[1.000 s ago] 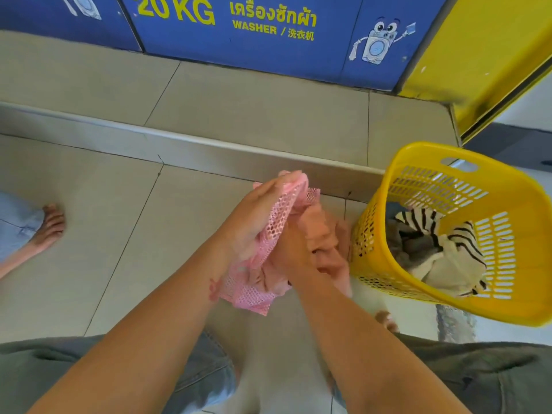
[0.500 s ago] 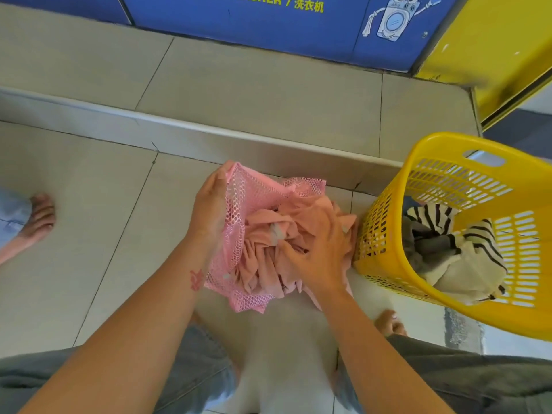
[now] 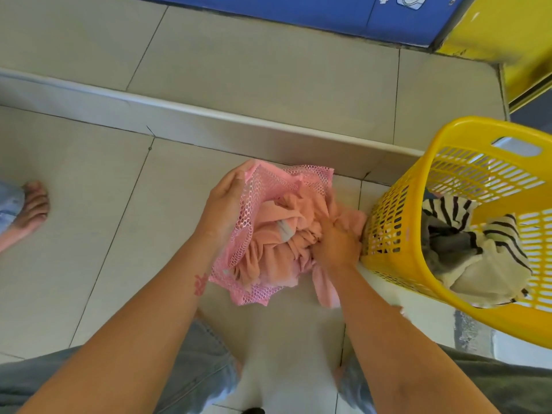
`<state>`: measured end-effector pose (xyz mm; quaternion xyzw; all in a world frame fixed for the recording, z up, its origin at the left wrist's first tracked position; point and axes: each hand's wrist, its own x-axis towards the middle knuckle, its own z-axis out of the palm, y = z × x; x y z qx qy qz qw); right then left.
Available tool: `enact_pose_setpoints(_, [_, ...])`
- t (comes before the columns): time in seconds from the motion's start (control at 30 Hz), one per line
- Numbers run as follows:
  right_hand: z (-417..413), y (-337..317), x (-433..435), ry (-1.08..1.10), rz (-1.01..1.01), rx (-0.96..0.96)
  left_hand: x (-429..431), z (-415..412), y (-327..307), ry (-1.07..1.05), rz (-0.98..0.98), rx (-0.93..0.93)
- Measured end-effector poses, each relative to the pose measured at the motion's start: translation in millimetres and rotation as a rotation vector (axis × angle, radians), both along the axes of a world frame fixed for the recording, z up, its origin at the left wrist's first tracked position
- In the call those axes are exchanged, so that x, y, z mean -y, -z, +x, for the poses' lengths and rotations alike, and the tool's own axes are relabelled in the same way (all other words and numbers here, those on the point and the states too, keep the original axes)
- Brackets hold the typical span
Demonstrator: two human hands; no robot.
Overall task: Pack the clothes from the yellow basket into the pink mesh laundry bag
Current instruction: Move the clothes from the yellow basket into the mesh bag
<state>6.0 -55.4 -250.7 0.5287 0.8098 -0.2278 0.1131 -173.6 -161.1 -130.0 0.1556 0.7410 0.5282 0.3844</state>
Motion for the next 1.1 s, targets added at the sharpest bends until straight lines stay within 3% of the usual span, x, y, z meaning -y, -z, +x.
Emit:
enact_pose_setpoints(0.17, [-21, -74, -3, 0.229, -0.005, -0.307, -3, 14, -7, 0.035, 0.019, 0.001])
enact_pose_setpoints(0.3, [-51, -118, -12, 0.469, -0.305, -0.710, -9, 22, -23, 0.076, 0.077, 0.048])
enact_pose_setpoints(0.37, [-68, -122, -15, 0.533, -0.406, -0.799, -13, 25, -35, 0.097, 0.131, 0.082])
enact_pose_setpoints(0.57, [-93, -70, -1, 0.347, -0.574, -0.519, -28, 40, -68, 0.022, 0.322, 0.420])
enact_pose_setpoints(0.67, [-71, -53, -14, 0.174, -0.367, -0.148, -28, 40, -81, -0.024, 0.440, 0.610])
enact_pose_setpoints(0.77, [-49, -72, -37, 0.134, -0.135, -0.044, -29, 41, -89, -0.062, 0.545, 0.701])
enact_pose_setpoints(0.9, [-42, -114, -69, 0.115, -0.077, -0.019, -34, 31, -92, -0.149, 0.567, 0.573])
enact_pose_setpoints(1.03, [-54, -139, -61, 0.077, -0.174, -0.114, -12, 25, -65, -0.005, 0.245, 0.212])
enact_pose_setpoints(1.1, [-69, -137, -54, 0.152, -0.309, -0.213, 3, 32, -45, 0.102, 0.138, 0.140])
